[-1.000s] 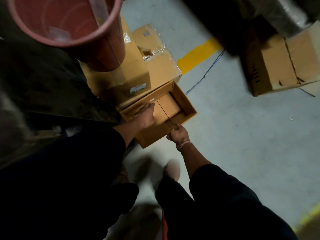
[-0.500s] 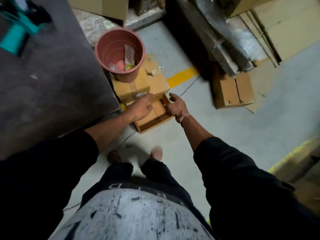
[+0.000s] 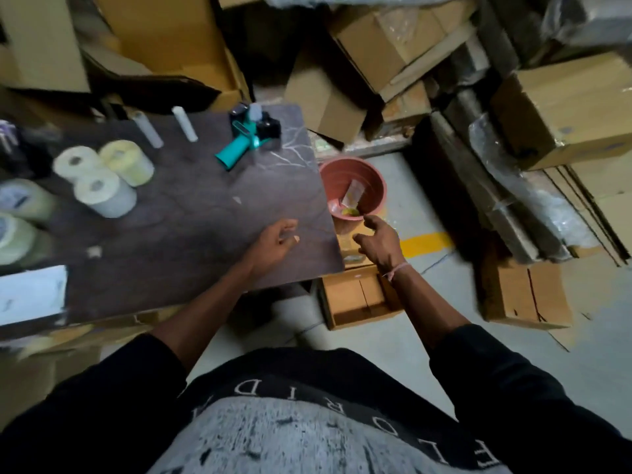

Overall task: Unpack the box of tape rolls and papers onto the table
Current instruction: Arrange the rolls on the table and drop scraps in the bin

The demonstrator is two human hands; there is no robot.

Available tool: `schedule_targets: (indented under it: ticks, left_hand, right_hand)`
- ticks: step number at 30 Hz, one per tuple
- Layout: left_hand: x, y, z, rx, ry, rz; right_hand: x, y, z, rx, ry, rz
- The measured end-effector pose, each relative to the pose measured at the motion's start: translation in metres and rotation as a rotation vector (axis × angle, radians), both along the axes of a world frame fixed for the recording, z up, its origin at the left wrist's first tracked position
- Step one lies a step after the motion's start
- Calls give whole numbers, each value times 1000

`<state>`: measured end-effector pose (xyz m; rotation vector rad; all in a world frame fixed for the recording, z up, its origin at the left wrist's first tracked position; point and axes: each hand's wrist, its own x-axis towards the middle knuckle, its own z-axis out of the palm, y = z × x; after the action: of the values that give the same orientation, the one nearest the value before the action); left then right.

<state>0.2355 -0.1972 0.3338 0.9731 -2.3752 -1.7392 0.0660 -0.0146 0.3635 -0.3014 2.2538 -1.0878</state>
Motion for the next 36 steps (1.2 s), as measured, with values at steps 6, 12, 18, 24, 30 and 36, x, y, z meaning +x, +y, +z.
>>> schedule_targets:
  ticks: [6, 12, 18, 24, 30, 36]
  left_hand:
    - [63, -95, 0, 10, 12, 161]
    - [110, -151, 1, 96, 39, 318]
    - [127, -193, 6, 76, 32, 526]
    - [148, -231, 11, 13, 16, 632]
    - [173, -294, 8, -155, -42, 591]
    - [204, -363, 4, -461, -224, 342]
  right_hand:
    - [41, -102, 0, -87, 13, 55]
    - [74, -186, -5, -81, 13, 141]
    - [67, -262, -20, -66, -19, 312]
    - [69, -340, -47, -74, -83, 485]
    - [96, -403, -37, -54, 12, 591]
    - [141, -448, -26, 19, 268, 857]
